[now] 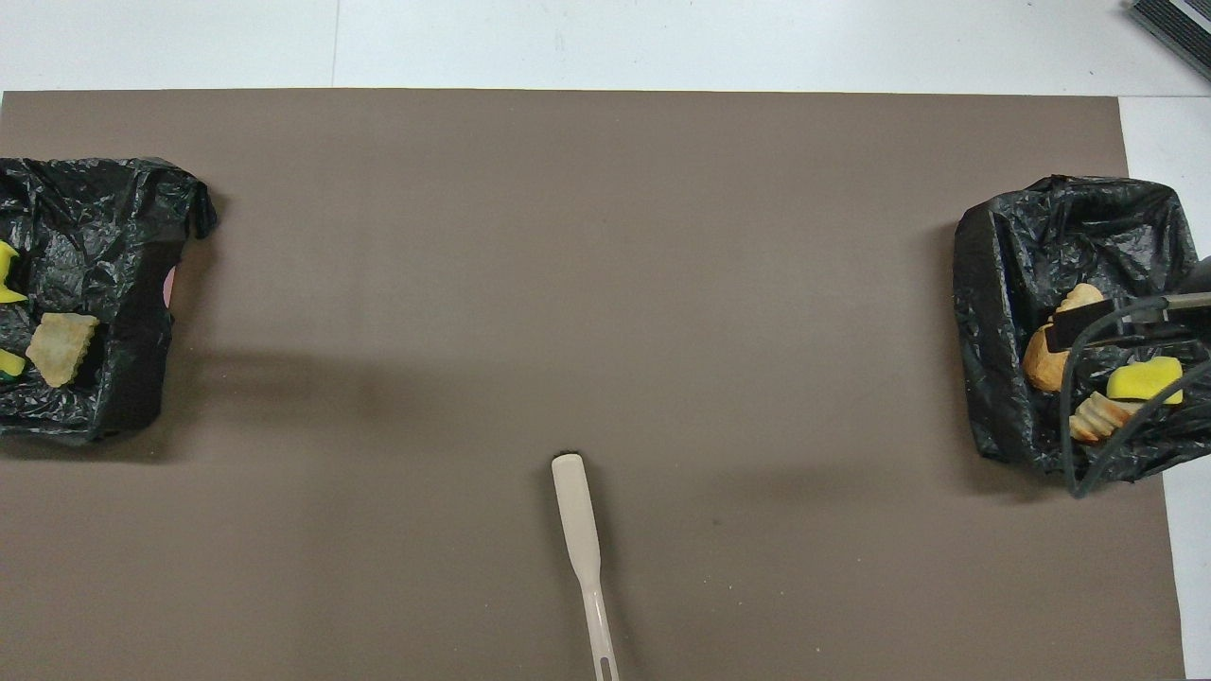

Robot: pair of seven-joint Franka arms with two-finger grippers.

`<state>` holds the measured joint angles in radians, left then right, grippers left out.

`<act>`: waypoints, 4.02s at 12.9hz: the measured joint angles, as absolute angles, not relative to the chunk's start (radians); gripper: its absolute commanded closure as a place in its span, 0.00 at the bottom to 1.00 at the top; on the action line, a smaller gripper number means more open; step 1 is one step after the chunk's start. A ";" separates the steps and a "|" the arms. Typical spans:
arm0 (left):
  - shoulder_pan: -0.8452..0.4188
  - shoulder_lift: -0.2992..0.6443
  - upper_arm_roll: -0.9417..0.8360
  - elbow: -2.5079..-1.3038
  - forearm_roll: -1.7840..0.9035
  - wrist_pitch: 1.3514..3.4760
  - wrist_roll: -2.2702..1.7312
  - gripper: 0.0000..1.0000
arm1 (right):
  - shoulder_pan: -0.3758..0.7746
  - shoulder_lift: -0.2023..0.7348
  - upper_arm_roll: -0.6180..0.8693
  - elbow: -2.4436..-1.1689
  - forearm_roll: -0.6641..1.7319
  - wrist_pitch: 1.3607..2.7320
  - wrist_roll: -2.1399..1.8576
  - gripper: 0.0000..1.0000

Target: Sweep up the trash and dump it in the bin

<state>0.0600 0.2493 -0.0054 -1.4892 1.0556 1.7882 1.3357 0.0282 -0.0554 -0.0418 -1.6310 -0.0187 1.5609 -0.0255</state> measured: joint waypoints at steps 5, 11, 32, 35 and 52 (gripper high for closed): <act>-0.068 0.249 -0.010 -1.489 0.809 1.711 1.210 1.00 | 0.029 -0.055 -0.042 -1.631 -0.019 1.559 -0.017 0.00; -0.110 0.248 -0.012 -1.489 0.363 1.695 0.813 1.00 | 0.030 -0.056 -0.042 -1.632 -0.019 1.559 -0.017 0.00; -0.548 0.378 -0.020 -1.651 -0.102 2.081 -0.429 1.00 | 0.030 -0.056 -0.042 -1.632 -0.019 1.559 -0.017 0.00; -0.577 0.378 -0.021 -1.686 -0.102 2.105 -0.435 0.99 | 0.030 -0.056 -0.042 -1.632 -0.019 1.559 -0.017 0.00; -0.404 0.167 0.028 -1.708 -0.046 1.908 -0.228 0.00 | 0.030 -0.056 -0.042 -1.632 -0.019 1.557 -0.017 0.00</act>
